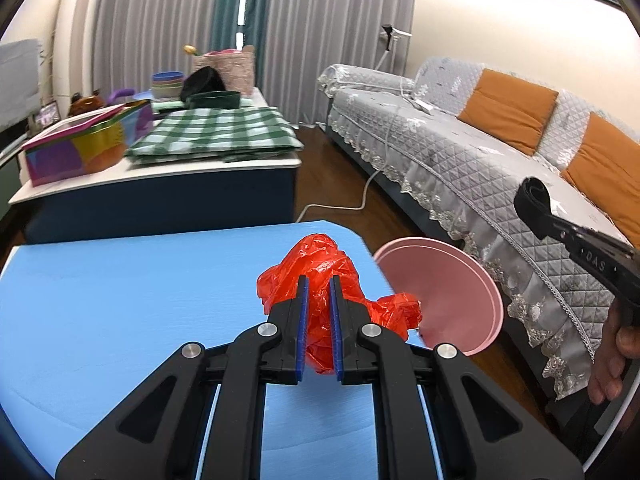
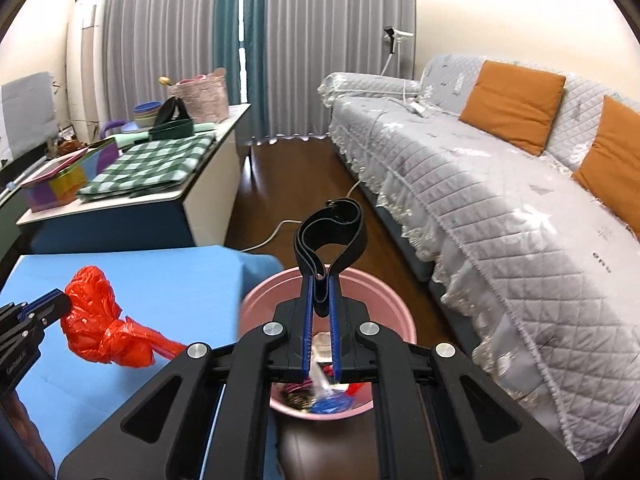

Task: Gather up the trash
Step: 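Carry the red bag with the left tool while the right tool carries the black band over the bin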

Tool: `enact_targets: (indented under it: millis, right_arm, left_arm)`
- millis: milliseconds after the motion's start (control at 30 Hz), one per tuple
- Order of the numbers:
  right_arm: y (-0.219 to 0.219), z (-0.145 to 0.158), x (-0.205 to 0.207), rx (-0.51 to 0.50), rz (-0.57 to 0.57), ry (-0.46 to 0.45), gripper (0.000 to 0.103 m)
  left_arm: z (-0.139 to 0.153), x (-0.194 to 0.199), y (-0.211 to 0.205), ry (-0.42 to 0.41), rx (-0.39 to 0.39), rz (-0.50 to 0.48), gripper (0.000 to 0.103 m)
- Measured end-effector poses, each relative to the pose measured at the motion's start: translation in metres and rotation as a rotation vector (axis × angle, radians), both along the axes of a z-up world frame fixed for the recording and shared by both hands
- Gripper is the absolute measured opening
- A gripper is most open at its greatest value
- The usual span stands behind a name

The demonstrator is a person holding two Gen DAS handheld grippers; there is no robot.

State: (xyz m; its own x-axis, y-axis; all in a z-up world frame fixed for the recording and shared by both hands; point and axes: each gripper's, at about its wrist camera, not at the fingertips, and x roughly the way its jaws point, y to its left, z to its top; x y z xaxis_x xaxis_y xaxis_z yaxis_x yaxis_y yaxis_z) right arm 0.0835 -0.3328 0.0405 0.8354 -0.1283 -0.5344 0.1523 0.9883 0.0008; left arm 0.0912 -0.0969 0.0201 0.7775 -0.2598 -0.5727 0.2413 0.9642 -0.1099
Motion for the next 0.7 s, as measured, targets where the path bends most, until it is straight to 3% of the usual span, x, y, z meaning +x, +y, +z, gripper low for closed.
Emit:
enact_targets:
  millis: [700]
  right_arm:
    - [-0.052, -0.008, 0.052, 0.080, -0.050, 0.048, 0.008]
  left_arm:
    - [-0.011, 0.062, -0.097, 0.037, 0.023, -0.107, 0.010]
